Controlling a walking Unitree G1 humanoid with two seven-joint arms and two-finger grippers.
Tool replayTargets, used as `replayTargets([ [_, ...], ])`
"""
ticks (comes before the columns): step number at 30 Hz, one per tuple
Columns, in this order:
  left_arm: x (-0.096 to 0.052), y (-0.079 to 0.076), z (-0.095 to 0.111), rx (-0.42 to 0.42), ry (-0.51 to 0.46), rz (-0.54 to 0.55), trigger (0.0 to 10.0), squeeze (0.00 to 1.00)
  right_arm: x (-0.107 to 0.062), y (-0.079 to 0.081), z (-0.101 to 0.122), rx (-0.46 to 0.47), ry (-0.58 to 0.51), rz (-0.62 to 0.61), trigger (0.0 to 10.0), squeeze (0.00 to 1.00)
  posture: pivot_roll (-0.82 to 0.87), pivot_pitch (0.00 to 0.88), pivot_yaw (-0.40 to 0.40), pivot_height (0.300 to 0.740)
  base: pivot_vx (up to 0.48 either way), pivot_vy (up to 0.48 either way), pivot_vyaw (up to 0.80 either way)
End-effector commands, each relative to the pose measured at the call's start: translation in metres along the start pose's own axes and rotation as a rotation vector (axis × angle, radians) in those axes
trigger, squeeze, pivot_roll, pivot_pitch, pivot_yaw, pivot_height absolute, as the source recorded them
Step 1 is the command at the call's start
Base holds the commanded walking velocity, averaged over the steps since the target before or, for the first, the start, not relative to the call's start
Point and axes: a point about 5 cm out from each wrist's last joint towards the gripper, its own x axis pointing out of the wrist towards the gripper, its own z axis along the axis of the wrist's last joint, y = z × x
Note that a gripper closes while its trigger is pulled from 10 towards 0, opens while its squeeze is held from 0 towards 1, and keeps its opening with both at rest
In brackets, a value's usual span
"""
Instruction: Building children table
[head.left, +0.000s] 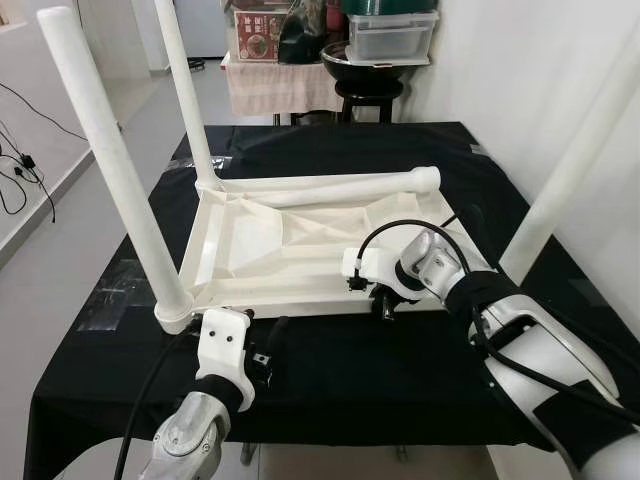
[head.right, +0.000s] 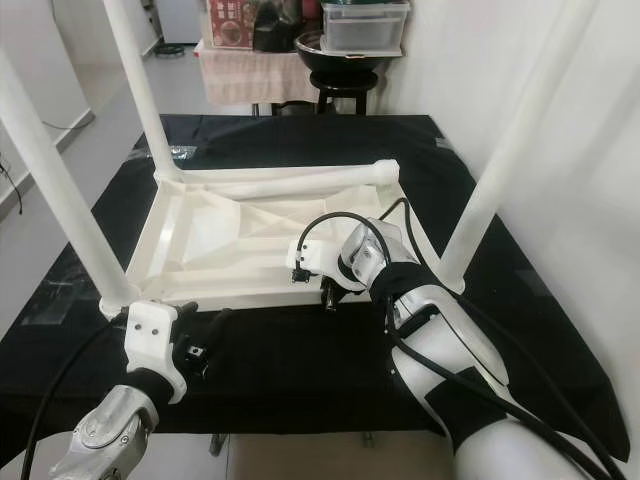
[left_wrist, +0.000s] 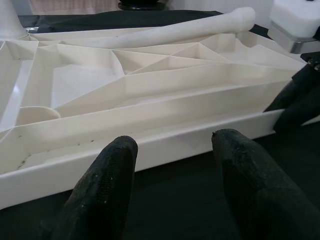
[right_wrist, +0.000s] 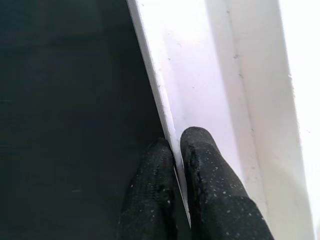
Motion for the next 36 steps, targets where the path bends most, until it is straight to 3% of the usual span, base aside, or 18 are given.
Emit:
replayTargets([
  [1,0.000,-0.001,-0.002,-0.017,0.011,0.005,10.0,0.00,0.017,0.014,0.000,0.054,-0.043,0.093,0.0,0.00,-0.05,0.061,-0.025,0.740,0.000,0.000,0.00],
  [5,0.000,-0.001,-0.002,-0.016,0.010,0.009,10.0,0.00,0.023,0.026,0.021,0.132,-0.155,0.195,0.0,0.00,-0.04,0.062,-0.022,0.740,0.000,0.000,0.00],
  [7,-0.001,0.000,-0.001,-0.013,0.010,0.011,10.0,0.00,0.033,0.036,0.057,0.284,-0.301,0.140,0.0,0.00,-0.04,0.064,-0.013,0.740,0.000,0.000,0.00],
  [9,-0.001,0.000,-0.001,-0.013,0.010,0.011,10.0,0.00,0.033,0.036,0.057,0.284,-0.301,0.140,0.0,0.00,-0.04,0.064,-0.013,0.740,0.000,0.000,0.00],
  [11,-0.002,0.001,-0.001,-0.010,0.011,0.010,10.0,0.00,0.040,0.041,0.088,0.411,-0.395,0.045,0.0,0.00,-0.04,0.063,-0.011,0.740,0.000,0.000,0.00],
  [17,-0.001,0.001,0.000,-0.006,0.012,0.009,10.0,0.00,0.046,0.050,0.116,0.452,-0.454,-0.055,0.0,0.00,-0.03,0.062,-0.013,0.740,0.000,0.000,0.00],
  [19,-0.001,0.001,0.000,-0.006,0.012,0.009,10.0,0.00,0.046,0.050,0.116,0.452,-0.454,-0.055,0.0,0.00,-0.03,0.062,-0.013,0.740,0.000,0.000,0.00],
  [22,-0.001,0.000,0.000,-0.001,0.011,0.012,10.0,0.00,0.045,0.048,0.134,0.470,-0.503,-0.283,0.0,0.00,-0.02,0.062,-0.021,0.740,0.000,0.000,0.00],
  [24,-0.001,0.000,0.000,-0.001,0.011,0.012,10.0,0.00,0.045,0.048,0.134,0.470,-0.503,-0.283,0.0,0.00,-0.02,0.062,-0.021,0.740,0.000,0.000,0.00],
  [25,-0.001,0.000,0.000,-0.002,0.010,0.013,10.0,0.00,0.043,0.046,0.136,0.490,-0.516,-0.320,2.3,0.00,-0.02,0.062,-0.021,0.740,0.000,0.000,0.00],
  [26,-0.001,0.000,0.000,-0.003,0.010,0.015,10.0,0.00,0.041,0.046,0.141,0.520,-0.539,-0.362,3.9,0.00,-0.02,0.063,-0.024,0.740,0.000,0.000,0.00],
  [27,-0.001,0.000,0.000,-0.003,0.010,0.015,10.0,0.00,0.041,0.046,0.141,0.520,-0.539,-0.362,3.9,0.00,-0.02,0.063,-0.024,0.740,0.000,0.000,0.00],
  [28,-0.001,0.000,0.000,-0.003,0.010,0.016,10.0,0.00,0.039,0.045,0.145,0.550,-0.575,-0.402,8.0,0.00,-0.02,0.063,-0.024,0.740,0.000,0.000,0.00],
  [29,-0.001,0.000,0.000,-0.003,0.010,0.016,10.0,0.00,0.036,0.046,0.152,0.541,-0.623,-0.436,10.0,0.00,-0.02,0.062,-0.024,0.740,0.000,0.000,0.00],
  [32,0.000,0.000,0.000,-0.002,0.011,0.017,10.0,0.00,0.033,0.050,0.162,0.502,-0.711,-0.432,10.0,0.00,-0.02,0.061,-0.020,0.740,0.000,0.000,0.00],
  [33,0.000,0.001,0.000,-0.001,0.011,0.020,10.0,0.00,0.030,0.055,0.169,0.470,-0.803,-0.373,10.0,1.00,-0.02,0.061,-0.018,0.740,0.000,0.000,0.00],
  [34,0.000,0.001,0.000,-0.001,0.011,0.020,10.0,0.00,0.030,0.055,0.169,0.470,-0.803,-0.373,10.0,1.00,-0.02,0.061,-0.018,0.740,0.000,0.000,0.00],
  [36,-0.001,0.003,0.001,-0.001,0.006,0.028,10.0,0.00,0.023,0.059,0.173,0.450,-0.929,-0.293,10.0,1.00,-0.03,0.061,-0.014,0.740,0.000,0.000,0.00],
])
